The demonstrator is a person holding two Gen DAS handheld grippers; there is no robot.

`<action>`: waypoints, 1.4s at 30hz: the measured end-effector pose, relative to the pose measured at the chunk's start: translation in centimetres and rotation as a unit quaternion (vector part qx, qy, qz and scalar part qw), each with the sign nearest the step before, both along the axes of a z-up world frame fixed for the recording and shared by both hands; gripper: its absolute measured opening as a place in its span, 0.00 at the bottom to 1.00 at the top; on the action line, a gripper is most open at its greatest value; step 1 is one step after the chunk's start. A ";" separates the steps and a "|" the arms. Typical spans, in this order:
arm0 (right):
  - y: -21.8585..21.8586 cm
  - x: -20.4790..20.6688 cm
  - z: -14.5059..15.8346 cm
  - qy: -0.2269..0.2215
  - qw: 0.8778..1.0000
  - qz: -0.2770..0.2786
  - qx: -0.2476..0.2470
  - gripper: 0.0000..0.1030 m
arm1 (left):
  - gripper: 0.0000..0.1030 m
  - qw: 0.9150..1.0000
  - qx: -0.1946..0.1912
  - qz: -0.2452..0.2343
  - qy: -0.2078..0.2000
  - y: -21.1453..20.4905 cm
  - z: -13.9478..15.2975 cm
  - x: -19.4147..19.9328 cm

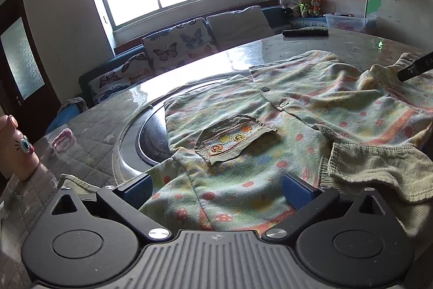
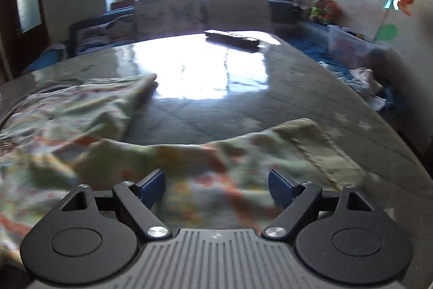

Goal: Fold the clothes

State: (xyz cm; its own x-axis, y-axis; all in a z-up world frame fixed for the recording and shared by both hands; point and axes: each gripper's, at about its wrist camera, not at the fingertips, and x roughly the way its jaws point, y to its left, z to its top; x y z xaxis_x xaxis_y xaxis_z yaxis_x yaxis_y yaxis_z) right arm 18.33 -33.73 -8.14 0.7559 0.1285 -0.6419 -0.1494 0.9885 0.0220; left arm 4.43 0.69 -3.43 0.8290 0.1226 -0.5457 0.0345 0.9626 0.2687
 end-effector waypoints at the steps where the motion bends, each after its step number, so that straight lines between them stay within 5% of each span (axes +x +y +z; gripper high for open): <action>1: -0.9 0.2 -0.4 -0.004 1.000 -0.013 -0.004 0.84 | 1.00 1.000 0.000 0.000 0.000 0.0 0.0 0.0; 8: -4.0 -2.9 -0.6 0.010 0.996 -0.084 -0.004 0.85 | 1.00 1.000 -0.018 0.001 0.005 0.5 -0.1 -0.2; 14: -2.7 -4.2 0.6 -0.004 0.997 -0.070 -0.040 0.80 | 1.00 1.000 -0.027 0.001 0.008 0.8 -0.1 -0.1; 21: -2.2 -0.3 1.0 -0.031 0.995 -0.072 -0.055 0.75 | 1.00 1.000 -0.029 0.003 0.007 0.8 -0.1 -0.2; 24: -5.1 1.8 0.3 -0.008 0.991 -0.127 -0.028 0.63 | 1.00 0.999 -0.032 0.004 0.008 0.8 -0.1 -0.2; 27: -5.7 1.1 0.3 -0.010 0.992 -0.125 -0.024 0.50 | 1.00 0.999 -0.034 0.004 0.009 0.9 -0.1 -0.1; 29: -6.0 0.4 0.3 -0.011 0.992 -0.124 -0.024 0.21 | 1.00 0.999 -0.035 0.004 0.009 0.9 0.0 -0.1; 32: -6.2 -1.0 0.7 -0.014 0.991 -0.130 -0.025 0.02 | 1.00 0.999 -0.036 0.004 0.010 1.0 0.0 -0.2; 36: -7.6 -2.0 0.9 -0.022 0.990 -0.142 -0.011 0.10 | 1.00 0.999 -0.039 0.004 0.010 1.1 0.0 -0.2; 38: -8.4 -1.8 0.7 -0.016 0.988 -0.156 0.001 0.41 | 1.00 0.999 -0.041 0.004 0.011 1.2 0.1 -0.2; 42: -8.5 -1.4 0.5 -0.021 0.988 -0.149 0.019 0.43 | 1.00 0.999 -0.041 0.005 0.011 1.2 0.1 -0.2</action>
